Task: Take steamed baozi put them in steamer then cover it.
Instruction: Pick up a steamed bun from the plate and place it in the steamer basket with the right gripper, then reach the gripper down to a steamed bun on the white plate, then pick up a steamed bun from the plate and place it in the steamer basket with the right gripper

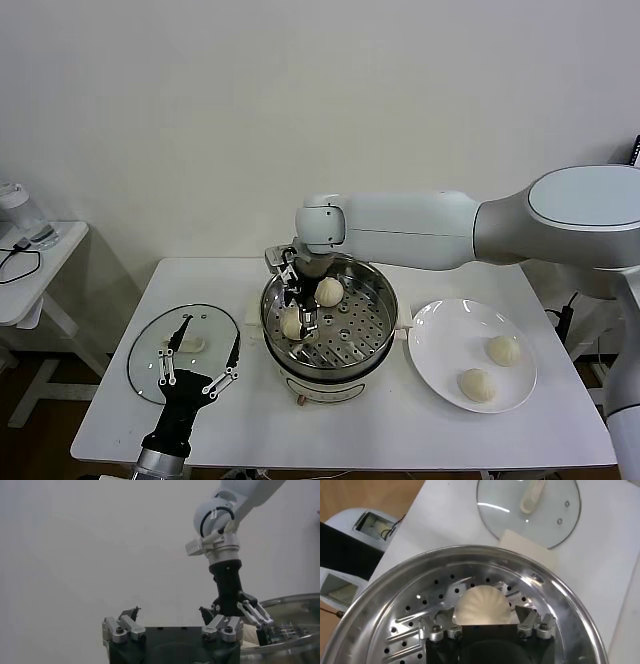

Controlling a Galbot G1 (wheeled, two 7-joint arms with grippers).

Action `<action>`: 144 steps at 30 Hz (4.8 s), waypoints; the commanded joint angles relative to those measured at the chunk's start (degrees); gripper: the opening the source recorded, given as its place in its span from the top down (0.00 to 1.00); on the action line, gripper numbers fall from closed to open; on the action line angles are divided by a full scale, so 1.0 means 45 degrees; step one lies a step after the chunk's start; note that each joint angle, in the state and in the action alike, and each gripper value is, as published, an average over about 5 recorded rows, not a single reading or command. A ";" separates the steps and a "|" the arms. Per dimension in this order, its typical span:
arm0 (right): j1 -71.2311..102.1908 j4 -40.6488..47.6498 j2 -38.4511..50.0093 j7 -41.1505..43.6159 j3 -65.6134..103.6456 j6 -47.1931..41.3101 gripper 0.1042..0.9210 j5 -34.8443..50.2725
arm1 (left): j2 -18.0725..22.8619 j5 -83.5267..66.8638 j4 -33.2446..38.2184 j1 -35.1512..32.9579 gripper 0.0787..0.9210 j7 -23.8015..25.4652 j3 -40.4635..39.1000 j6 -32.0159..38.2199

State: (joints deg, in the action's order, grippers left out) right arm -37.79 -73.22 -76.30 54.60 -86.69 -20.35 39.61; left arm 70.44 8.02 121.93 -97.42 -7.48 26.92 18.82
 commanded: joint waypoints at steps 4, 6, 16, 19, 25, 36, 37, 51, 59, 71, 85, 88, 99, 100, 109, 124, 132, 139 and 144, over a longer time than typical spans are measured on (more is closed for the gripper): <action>-0.0844 -0.1962 0.3536 0.0937 0.1308 0.0270 0.12 -0.0978 | -0.0012 0.0032 0.0047 -0.0049 0.12 0.0001 -0.0031 -0.0021; -0.1032 -0.2282 0.4714 0.1549 0.1738 0.0544 0.12 -0.1530 | -0.0026 0.0056 0.0050 -0.0053 0.12 0.0002 -0.0049 -0.0025; -0.0520 -0.2225 0.9730 0.4336 0.2473 0.2519 0.12 -0.4238 | -0.0049 0.0186 0.0204 -0.0333 0.12 0.0005 0.0091 -0.0024; 0.0291 -0.2245 1.0625 0.4570 0.2341 0.2932 0.12 -0.4879 | -0.0030 0.0256 0.0244 -0.0409 0.12 0.0004 0.0097 -0.0004; 0.2591 -0.2458 1.1537 0.4473 0.2732 0.3424 0.12 -0.5962 | 0.0020 0.0339 0.0322 -0.0488 0.12 0.0006 0.0111 0.0003; 0.4883 -0.2120 1.1263 0.4047 0.3739 0.3678 0.12 -0.7397 | 0.0136 0.0363 0.0168 -0.0520 0.12 0.0000 0.0225 0.0087; 0.5126 -0.2051 1.1228 0.3965 0.3921 0.3671 0.12 -0.7506 | 0.0142 0.0363 0.0154 -0.0514 0.12 -0.0001 0.0227 0.0090; 0.7483 -0.1171 1.0449 0.3024 0.5647 0.3559 0.12 -0.8333 | 0.0180 0.0457 -0.0019 -0.0500 0.12 -0.0029 0.0298 0.0158; 0.8085 -0.1007 1.0209 0.2811 0.6045 0.3521 0.13 -0.8637 | 0.0198 0.0449 0.0009 -0.0564 0.12 -0.0036 0.0379 0.0177; 0.7211 -0.1357 1.0295 0.2652 0.5749 0.3547 0.27 -0.8503 | 0.0208 0.0428 0.0062 -0.0536 0.12 -0.0040 0.0387 0.0163; 0.2440 -0.2313 1.0095 0.3290 0.4169 0.4383 0.31 -0.7377 | 0.0167 0.0417 0.0140 -0.0477 0.12 -0.0042 0.0227 0.0145; 0.0959 -0.2512 0.9554 0.3441 0.3672 0.5011 0.31 -0.6987 | 0.0163 0.0420 0.0157 -0.0484 0.12 -0.0043 0.0181 0.0134; -0.3204 -0.3121 0.5427 0.3518 0.1690 0.8477 0.31 -0.5974 | 0.0183 0.0423 0.0293 -0.0565 0.12 -0.0051 0.0178 0.0192; -0.3150 -0.3317 0.5156 0.3437 0.1676 0.8641 0.31 -0.6049 | 0.0184 0.0422 0.0300 -0.0576 0.12 -0.0053 0.0174 0.0209; -0.1574 -0.4867 0.4180 0.3013 0.1838 0.9823 0.32 -0.8207 | 0.0182 0.0435 0.0359 -0.0623 0.12 -0.0057 0.0026 0.0291; 0.1164 -0.4827 0.3952 0.2067 0.2511 1.1957 0.33 -1.1707 | 0.0201 0.0440 0.0383 -0.0642 0.12 -0.0077 -0.0018 0.0296; 0.1392 -0.4523 0.3387 0.1899 0.2500 1.2176 0.33 -1.1924 | 0.0154 0.0437 0.0422 -0.0707 0.12 -0.0111 0.0034 0.0362; 0.1453 -0.4425 0.3136 0.1823 0.2396 1.2230 0.32 -1.1975 | 0.0151 0.0433 0.0399 -0.0678 0.12 -0.0116 0.0015 0.0394; 0.1486 -0.4332 0.2978 0.1757 0.2360 1.2251 0.27 -1.2039 | 0.0159 0.0427 0.0395 -0.0644 0.12 -0.0117 0.0028 0.0402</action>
State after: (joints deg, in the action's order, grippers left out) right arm -31.88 -92.72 -61.82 62.98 -76.02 33.84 -13.23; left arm 71.18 9.95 123.77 -100.31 -8.00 27.04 20.59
